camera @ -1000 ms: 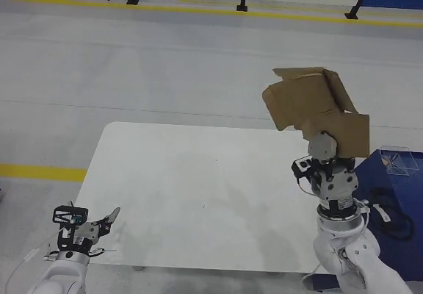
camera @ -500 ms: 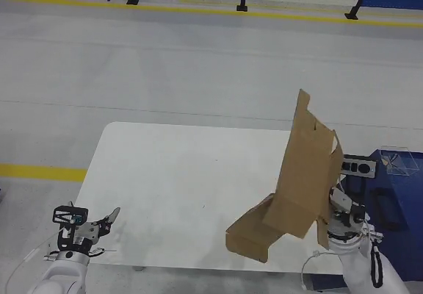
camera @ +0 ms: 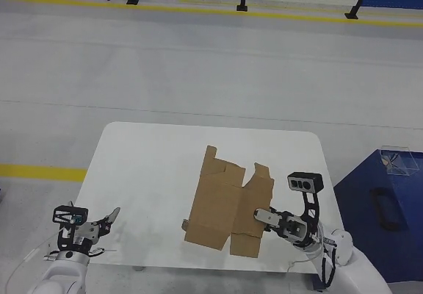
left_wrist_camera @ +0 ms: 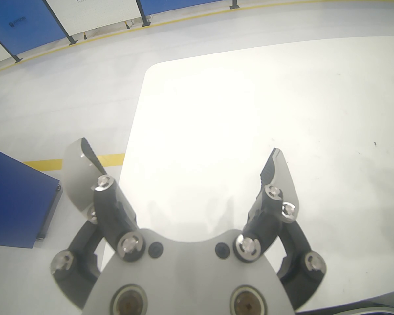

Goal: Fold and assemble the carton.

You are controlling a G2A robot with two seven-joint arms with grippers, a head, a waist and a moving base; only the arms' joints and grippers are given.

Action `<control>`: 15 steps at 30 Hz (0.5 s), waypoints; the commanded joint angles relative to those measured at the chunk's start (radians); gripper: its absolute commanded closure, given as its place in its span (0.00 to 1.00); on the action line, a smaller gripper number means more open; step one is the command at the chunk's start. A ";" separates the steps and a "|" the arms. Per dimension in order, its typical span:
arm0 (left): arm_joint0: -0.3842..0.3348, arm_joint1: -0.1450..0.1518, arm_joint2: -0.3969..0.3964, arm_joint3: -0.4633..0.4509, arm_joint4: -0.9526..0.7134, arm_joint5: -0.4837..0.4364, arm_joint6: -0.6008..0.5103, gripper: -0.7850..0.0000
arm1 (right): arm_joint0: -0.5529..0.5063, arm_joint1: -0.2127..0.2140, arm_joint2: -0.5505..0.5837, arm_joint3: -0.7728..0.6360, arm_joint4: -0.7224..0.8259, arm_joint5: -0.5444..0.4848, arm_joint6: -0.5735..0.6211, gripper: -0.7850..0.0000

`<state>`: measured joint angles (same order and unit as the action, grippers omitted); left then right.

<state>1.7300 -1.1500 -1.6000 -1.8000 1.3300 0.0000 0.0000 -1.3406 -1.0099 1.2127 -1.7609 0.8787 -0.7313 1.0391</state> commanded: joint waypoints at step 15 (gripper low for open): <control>-0.074 0.015 -0.207 -0.138 -1.337 -0.121 -0.983 0.00 | 0.082 -0.022 -0.107 0.179 -0.366 0.016 -0.013 1.00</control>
<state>1.6931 -1.1391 -1.7856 -1.9792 0.3556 -0.1714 -0.7660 -1.2657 -1.0299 1.1188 -1.6008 0.5141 -0.7120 1.0101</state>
